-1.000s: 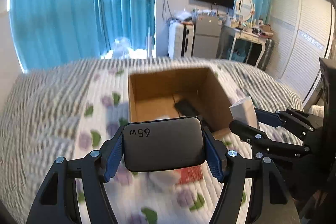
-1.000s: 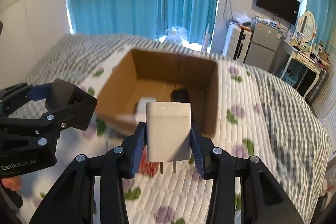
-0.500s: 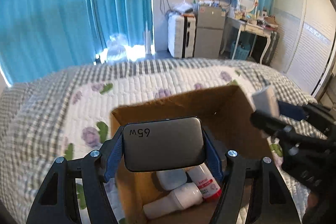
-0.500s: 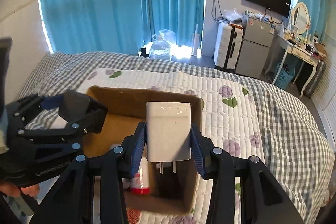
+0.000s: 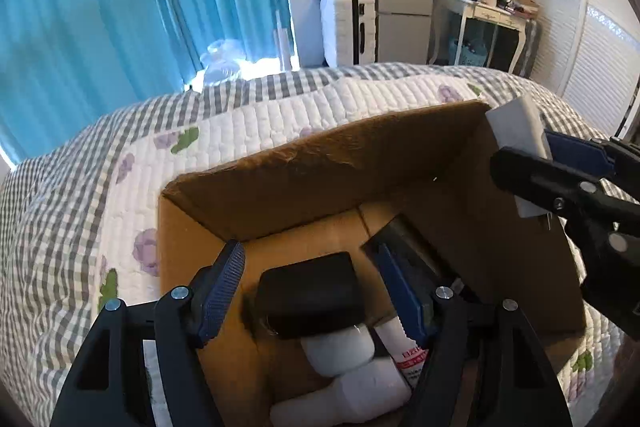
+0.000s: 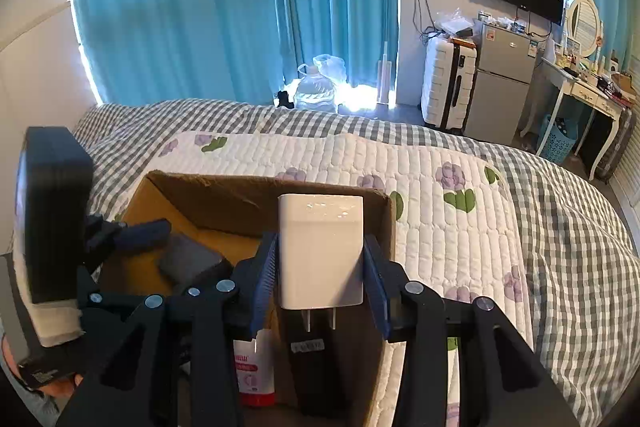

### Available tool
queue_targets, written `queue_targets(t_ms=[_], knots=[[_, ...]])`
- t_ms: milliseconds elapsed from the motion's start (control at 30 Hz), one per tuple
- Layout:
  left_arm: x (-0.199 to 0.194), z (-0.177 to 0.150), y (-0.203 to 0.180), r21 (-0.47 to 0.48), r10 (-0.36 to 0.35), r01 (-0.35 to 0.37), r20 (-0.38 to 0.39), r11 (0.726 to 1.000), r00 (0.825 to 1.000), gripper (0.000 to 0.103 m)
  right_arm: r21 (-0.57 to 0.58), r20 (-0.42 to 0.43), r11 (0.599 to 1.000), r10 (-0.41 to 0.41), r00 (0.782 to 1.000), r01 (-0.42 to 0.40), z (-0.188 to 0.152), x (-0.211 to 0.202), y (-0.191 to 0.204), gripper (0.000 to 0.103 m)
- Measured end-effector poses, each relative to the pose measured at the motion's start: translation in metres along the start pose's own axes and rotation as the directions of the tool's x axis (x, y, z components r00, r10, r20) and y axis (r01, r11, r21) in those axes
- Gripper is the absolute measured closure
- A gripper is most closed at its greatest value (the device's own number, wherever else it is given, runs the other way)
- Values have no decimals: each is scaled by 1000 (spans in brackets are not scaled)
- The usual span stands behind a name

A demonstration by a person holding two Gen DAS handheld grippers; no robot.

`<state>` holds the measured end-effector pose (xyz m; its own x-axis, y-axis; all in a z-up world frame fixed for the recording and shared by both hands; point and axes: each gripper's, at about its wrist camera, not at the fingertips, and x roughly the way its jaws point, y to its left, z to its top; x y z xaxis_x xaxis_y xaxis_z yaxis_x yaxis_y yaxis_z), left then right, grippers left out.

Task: Organize rigid objects
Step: 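Lower the power bank and charger into the box and open both grippers, then grasp the white square charger with the left gripper while the right grasps the red notebook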

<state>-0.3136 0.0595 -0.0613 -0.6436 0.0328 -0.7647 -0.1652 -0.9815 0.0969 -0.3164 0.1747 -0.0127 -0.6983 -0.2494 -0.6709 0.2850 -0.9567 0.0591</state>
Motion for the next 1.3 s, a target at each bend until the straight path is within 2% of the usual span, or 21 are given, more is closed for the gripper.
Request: queue_targets(t_ms=[133,333,533,733,767,800,867,1033,1167,1300], knots=[[-15,-2,7,-41,-10,10,13,999,1000,28,1,0,1000,-13,1000,13,-1,-9,0,62],[-53,-18,28,-90,-37,42,61,995,997,28,-50,-34,999,-10,999,8,-7,-15,20,62],[-76,-26,46,-110,-21,32,99,993,995,28,-19,-143,999,-33,989,31,-12,30,39,62],[-74,-33,59,-123,-15,27,97,992,995,28,29,-222,998,-40,974,48,-17,75,49,62],[-74,-34,61,-122,-17,29,97,992,995,28,38,-229,998,-37,973,47,-19,77,49,60],[-74,-36,62,-119,-22,33,94,992,995,26,35,-228,998,-37,973,46,-21,76,49,48],[-77,-39,64,-121,-19,30,94,992,995,22,20,-183,998,-56,981,60,-22,64,48,38],[-95,-52,63,-117,18,-5,104,993,994,22,-6,-121,995,-104,987,104,-25,15,42,38],[-115,-71,59,-131,12,4,114,991,993,11,-36,-58,990,-138,989,136,-37,-40,36,24],[-127,-96,47,-123,-3,16,107,992,994,11,-35,-24,985,-172,985,171,-62,-85,30,22]])
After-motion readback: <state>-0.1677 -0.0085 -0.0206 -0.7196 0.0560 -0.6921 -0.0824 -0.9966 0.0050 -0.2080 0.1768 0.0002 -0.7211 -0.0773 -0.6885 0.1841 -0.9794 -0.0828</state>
